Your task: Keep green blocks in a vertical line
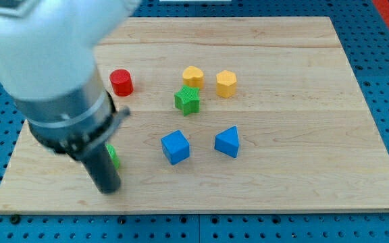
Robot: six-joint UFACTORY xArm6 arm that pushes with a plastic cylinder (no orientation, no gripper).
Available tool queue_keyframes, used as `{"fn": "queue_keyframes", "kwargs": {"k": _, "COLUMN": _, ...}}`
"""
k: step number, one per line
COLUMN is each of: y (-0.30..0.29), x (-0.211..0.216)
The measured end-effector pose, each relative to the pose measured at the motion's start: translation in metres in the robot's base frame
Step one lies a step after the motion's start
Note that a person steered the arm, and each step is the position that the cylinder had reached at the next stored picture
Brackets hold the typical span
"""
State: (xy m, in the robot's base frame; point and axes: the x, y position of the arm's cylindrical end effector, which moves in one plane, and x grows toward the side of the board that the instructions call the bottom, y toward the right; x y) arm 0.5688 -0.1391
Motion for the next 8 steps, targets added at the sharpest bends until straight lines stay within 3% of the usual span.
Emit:
{"fn": "queue_keyframes", "kwargs": {"k": 1, "y": -0.017, "x": -0.029}}
{"fn": "queue_keyframes", "kwargs": {"k": 2, "y": -0.051, "x": -0.009}}
{"fn": "queue_keyframes", "kwargs": {"k": 3, "y": -0.053, "x": -0.044}}
{"fn": "queue_keyframes", "kwargs": {"k": 5, "y": 0.029, "x": -0.068}}
{"fn": "queue_keyframes", "kwargs": {"k": 6, "y": -0.005, "x": -0.069}}
{"fn": "queue_keyframes", "kwargs": {"k": 8, "y": 0.010, "x": -0.085}}
